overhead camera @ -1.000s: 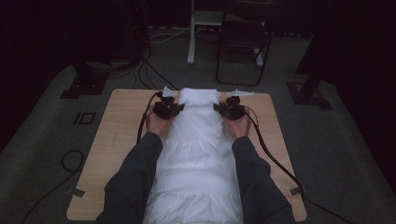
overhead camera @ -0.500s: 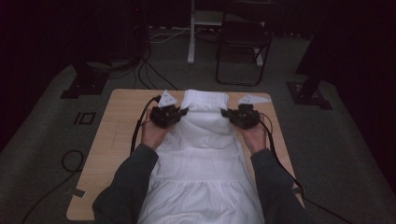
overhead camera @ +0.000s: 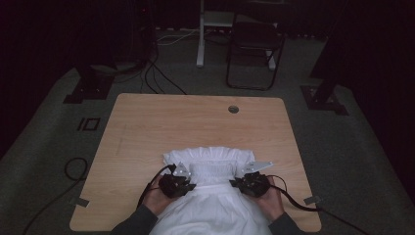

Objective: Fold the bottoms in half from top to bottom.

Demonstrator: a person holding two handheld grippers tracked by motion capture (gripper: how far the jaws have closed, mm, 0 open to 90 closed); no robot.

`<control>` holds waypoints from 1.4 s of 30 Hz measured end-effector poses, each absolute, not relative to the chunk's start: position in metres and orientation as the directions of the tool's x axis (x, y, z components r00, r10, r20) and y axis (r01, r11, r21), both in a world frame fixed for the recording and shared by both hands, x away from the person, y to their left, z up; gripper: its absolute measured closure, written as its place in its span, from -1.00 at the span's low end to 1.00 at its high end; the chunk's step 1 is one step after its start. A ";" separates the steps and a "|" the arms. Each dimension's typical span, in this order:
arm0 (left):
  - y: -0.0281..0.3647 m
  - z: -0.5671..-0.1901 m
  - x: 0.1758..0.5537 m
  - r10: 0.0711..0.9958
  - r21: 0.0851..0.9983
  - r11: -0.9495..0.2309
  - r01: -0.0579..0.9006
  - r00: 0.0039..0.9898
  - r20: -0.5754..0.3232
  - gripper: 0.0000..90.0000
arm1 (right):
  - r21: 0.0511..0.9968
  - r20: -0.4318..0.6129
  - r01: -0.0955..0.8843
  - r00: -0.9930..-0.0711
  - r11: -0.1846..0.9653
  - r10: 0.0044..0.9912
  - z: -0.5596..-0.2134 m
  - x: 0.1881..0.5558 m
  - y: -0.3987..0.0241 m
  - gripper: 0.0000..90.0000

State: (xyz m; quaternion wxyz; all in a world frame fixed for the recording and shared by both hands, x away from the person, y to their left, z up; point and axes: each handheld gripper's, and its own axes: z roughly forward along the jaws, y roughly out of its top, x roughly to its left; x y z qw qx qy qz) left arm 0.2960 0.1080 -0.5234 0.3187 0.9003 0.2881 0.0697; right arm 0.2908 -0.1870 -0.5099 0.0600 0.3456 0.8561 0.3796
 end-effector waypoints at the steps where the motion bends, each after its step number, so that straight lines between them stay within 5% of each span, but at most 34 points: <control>1: 0.110 -0.525 0.301 0.565 0.624 -0.620 0.476 0.823 -0.066 0.83 | 0.682 0.161 0.551 -0.755 0.481 0.636 -0.514 0.291 -0.185 0.86; 8: 0.105 -0.523 0.332 0.636 0.615 -0.629 0.476 0.769 0.056 0.83 | 0.652 0.081 0.531 -0.758 0.541 0.647 -0.528 0.317 -0.167 0.85; 11: 0.103 -0.521 0.342 0.667 0.619 -0.585 0.525 0.745 -0.002 0.82 | 0.658 0.020 0.518 -0.737 0.547 0.675 -0.528 0.345 -0.164 0.86; 15: 0.112 -0.525 0.361 0.648 0.637 -0.568 0.520 0.760 -0.042 0.82 | 0.661 0.064 0.565 -0.699 0.495 0.712 -0.530 0.385 -0.164 0.86; 19: 0.131 -0.525 0.401 0.682 0.636 -0.554 0.537 0.731 -0.023 0.82 | 0.654 0.059 0.570 -0.693 0.497 0.718 -0.528 0.401 -0.147 0.85; 32: 0.097 -0.518 0.479 0.734 0.555 -0.637 0.534 0.641 0.226 0.82 | 0.652 -0.082 0.562 -0.614 0.508 0.785 -0.526 0.477 -0.122 0.83; 37: 0.102 -0.510 0.478 0.766 0.587 -0.575 0.570 0.627 0.141 0.88 | 0.663 -0.039 0.588 -0.590 0.463 0.806 -0.521 0.483 -0.127 0.88; 42: 0.119 -0.463 0.448 0.752 0.734 -0.471 0.489 0.658 0.044 0.91 | 0.730 -0.030 0.514 -0.634 0.450 0.773 -0.485 0.467 -0.148 0.89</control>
